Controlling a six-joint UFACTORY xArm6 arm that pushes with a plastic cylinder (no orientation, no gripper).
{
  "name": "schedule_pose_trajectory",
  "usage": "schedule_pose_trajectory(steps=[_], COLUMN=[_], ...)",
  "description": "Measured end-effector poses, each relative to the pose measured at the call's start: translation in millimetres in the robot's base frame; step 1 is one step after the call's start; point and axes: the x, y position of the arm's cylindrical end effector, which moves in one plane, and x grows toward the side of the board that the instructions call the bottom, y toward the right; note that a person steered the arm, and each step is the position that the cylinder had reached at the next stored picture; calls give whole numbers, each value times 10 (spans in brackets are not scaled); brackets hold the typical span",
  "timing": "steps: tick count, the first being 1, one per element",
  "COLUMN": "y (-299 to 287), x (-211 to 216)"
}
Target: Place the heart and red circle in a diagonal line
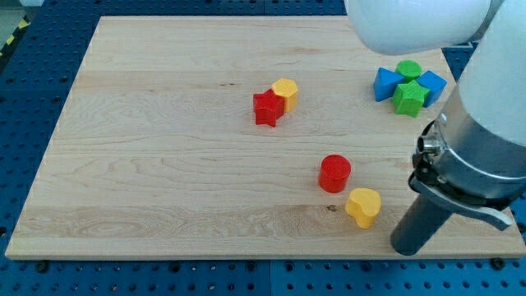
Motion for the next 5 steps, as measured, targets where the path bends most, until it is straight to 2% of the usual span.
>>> schedule_pose_trajectory(steps=[1,3,5], y=[-353,-368,-485], x=[0,-141,-531])
